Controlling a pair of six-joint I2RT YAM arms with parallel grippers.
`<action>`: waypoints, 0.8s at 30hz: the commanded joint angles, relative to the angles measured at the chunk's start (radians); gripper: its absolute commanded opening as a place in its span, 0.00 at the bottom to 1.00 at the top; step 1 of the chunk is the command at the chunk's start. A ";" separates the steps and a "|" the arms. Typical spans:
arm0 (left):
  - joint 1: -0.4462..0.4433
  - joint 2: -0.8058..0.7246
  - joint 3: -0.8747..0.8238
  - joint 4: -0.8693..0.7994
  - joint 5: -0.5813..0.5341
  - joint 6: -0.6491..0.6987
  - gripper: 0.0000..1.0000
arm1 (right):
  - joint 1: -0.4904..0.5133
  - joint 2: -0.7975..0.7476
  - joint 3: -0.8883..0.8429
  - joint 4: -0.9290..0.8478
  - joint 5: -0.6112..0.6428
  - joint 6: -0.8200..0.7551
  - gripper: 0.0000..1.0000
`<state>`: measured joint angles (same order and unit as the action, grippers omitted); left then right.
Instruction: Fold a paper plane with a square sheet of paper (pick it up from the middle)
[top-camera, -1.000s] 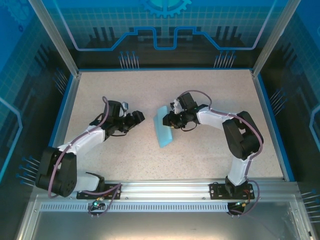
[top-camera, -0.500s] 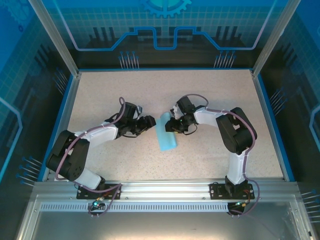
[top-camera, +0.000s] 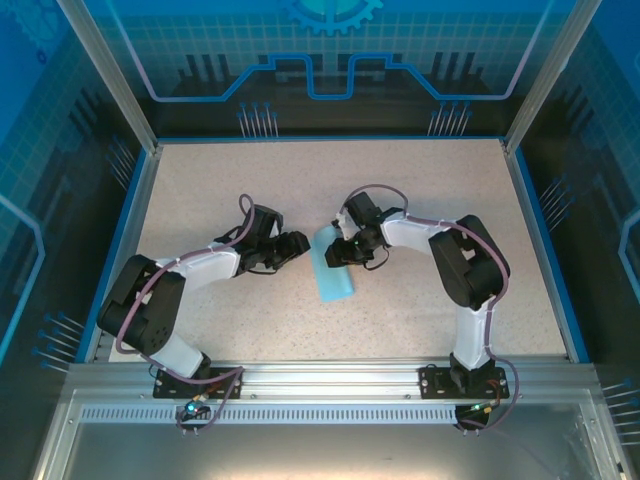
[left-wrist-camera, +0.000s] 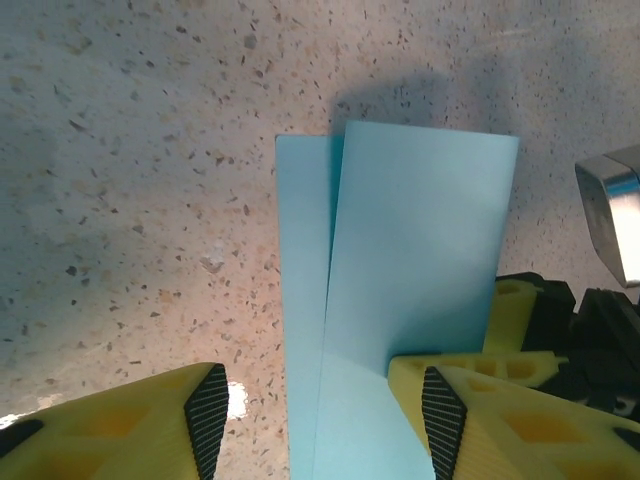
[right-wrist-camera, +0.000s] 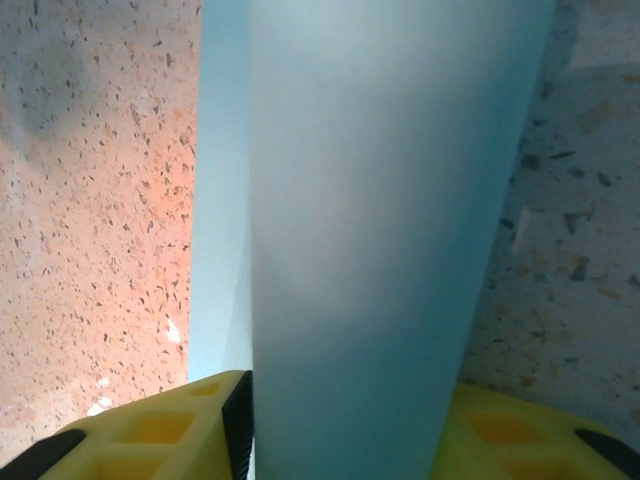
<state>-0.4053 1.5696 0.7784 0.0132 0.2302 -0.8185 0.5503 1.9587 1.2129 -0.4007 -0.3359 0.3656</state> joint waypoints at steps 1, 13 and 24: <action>-0.009 0.004 0.024 0.007 -0.042 -0.024 0.56 | 0.024 0.051 0.005 -0.085 0.111 -0.055 0.47; -0.008 0.000 0.026 0.007 -0.049 -0.026 0.55 | 0.075 0.094 0.061 -0.154 0.219 -0.072 0.53; -0.008 0.003 0.029 0.017 -0.040 -0.025 0.48 | 0.107 0.147 0.107 -0.218 0.325 -0.033 0.55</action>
<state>-0.4053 1.5696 0.7788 0.0135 0.1978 -0.8398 0.6472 2.0113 1.3441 -0.5655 -0.1215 0.3214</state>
